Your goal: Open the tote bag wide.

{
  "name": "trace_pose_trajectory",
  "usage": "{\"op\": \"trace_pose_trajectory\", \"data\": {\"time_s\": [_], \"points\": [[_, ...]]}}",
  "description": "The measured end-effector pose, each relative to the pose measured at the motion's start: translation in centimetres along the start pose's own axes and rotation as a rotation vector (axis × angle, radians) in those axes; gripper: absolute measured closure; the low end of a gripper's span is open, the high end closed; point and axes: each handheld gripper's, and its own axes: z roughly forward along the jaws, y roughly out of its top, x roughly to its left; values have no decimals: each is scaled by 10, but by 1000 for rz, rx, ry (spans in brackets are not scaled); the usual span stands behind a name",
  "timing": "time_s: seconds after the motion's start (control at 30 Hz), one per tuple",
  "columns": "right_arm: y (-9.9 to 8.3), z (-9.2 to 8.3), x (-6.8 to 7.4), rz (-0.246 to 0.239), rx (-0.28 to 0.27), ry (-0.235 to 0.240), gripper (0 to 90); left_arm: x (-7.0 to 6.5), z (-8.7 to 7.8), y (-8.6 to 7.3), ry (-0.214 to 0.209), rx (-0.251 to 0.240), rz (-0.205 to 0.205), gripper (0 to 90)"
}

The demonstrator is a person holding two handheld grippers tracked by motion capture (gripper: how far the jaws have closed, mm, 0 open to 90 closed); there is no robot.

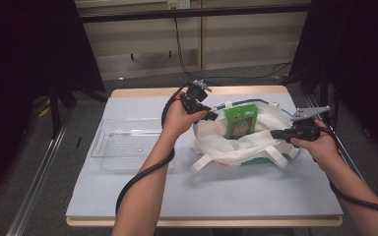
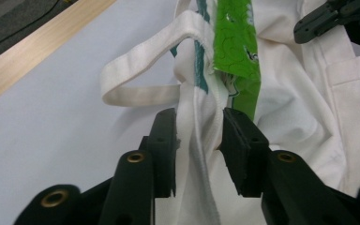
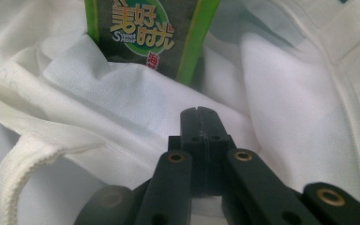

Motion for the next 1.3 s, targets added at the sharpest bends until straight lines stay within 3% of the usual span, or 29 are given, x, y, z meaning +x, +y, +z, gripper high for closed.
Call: {"op": "trace_pose_trajectory", "data": {"time_s": [0.17, 0.2, 0.27, 0.43, 0.53, 0.93, 1.17, 1.3], "points": [[-4, -1, 1, -9, 8, -6, 900, 3, 2, -4, -5, -9, -68, 776], [-5, 0, 1, -10, 6, -2, 900, 5, 2, -3, -4, 5, -65, 783], [-7, -1, 2, -8, 7, 0, 900, 5, 3, -4, -4, -14, -101, 798], [-14, -1, 3, -6, 10, 5, 900, 9, 6, -6, -4, -1, -116, 838], [-16, -1, 4, -6, 6, 5, 900, 11, 7, -8, -2, 2, -132, 843], [-24, -1, 5, -8, 14, 15, 900, 18, 14, -8, 8, 46, -133, 855], [-28, 0, 6, -7, 17, 13, 900, 21, 20, -10, 26, 50, -169, 857], [-30, 0, 6, -7, 16, 20, 900, 23, 24, -10, 30, 64, -169, 857]]}}
